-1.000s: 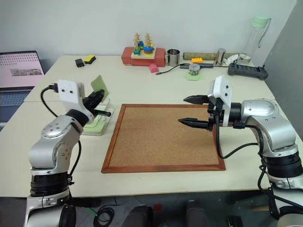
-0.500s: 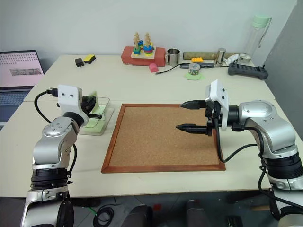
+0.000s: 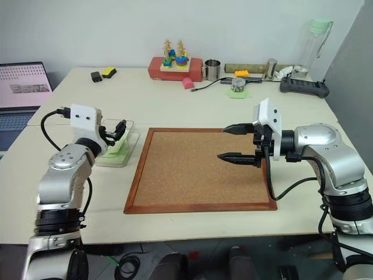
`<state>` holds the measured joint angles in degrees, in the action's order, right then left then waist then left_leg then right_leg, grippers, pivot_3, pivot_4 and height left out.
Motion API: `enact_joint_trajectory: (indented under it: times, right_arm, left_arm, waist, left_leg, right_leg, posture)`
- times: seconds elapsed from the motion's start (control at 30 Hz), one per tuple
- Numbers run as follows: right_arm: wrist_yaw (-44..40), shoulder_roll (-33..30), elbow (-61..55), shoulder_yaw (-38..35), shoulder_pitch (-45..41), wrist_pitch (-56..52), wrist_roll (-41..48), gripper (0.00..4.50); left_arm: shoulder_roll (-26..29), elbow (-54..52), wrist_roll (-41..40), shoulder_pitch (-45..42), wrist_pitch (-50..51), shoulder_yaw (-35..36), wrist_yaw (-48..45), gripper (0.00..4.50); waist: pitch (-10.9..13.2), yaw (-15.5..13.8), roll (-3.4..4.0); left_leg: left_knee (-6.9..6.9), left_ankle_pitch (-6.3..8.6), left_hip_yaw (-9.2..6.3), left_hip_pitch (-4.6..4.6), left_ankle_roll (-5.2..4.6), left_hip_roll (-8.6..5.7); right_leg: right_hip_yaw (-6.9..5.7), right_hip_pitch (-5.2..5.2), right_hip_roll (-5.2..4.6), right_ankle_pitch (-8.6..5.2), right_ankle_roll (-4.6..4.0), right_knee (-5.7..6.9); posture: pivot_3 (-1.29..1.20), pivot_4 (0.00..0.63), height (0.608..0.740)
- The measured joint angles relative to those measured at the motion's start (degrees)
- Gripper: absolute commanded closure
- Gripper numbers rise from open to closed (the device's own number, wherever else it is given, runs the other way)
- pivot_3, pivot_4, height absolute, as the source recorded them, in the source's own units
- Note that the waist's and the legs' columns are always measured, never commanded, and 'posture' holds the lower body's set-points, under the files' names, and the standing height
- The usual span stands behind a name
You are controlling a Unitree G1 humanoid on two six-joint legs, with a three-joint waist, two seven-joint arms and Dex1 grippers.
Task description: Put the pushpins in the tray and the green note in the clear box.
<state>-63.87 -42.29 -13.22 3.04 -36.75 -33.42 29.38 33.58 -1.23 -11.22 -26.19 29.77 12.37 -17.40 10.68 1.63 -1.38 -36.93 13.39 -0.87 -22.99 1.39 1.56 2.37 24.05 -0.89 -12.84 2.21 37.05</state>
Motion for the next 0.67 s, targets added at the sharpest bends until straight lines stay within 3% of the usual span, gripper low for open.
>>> enact_joint_trajectory:
  times: [0.2, 0.3, 0.5, 0.67]
  right_arm:
    - [0.3, -4.5, 0.9, -2.8, 7.6, 3.0, -2.5, 0.71]
    - [-0.6, -9.1, 2.3, -5.2, 11.8, 2.3, -2.9, 0.71]
    - [-1.2, -14.4, 5.7, -11.3, 16.3, 1.6, -2.9, 0.71]
    - [-2.9, -17.6, 9.3, -13.0, 18.4, 2.7, -3.6, 0.71]
  left_arm:
    - [16.3, -9.3, -3.2, 12.8, 1.0, 2.4, -17.0, 0.95]
    - [21.1, -10.4, -5.1, 20.7, -1.5, 8.0, -25.5, 0.95]
    - [23.8, -10.4, -8.8, 30.5, -4.0, 17.3, -37.0, 0.95]
    - [24.6, -10.1, -10.2, 31.6, -4.0, 20.6, -40.3, 0.95]
  waist:
    - [0.0, 0.3, -0.07]
    - [0.0, 0.2, -0.06]
    - [0.0, 0.1, -0.06]
    - [0.0, 0.1, -0.06]
  left_leg:
    - [0.10, 0.01, 0.11, 0.01, 0.01, 0.07]
    - [0.08, 0.01, 0.13, 0.04, 0.01, 0.05]
    - [0.03, 0.01, 0.16, 0.09, 0.01, 0.06]
    - [0.05, 0.01, 0.20, 0.08, 0.01, 0.04]
  right_leg:
    - [0.03, 0.07, -0.02, -0.09, -0.11, -0.05]
    - [-0.02, 0.09, -0.12, -0.40, -0.28, 0.01]
    - [0.00, 0.05, -0.13, -0.46, -0.41, 0.05]
    - [0.00, 0.07, -0.14, -0.46, -0.41, 0.04]
  posture:
    - [0.00, 0.150, 0.740]
    - [0.00, 0.150, 0.740]
    - [0.00, 0.150, 0.740]
    - [0.00, 0.150, 0.740]
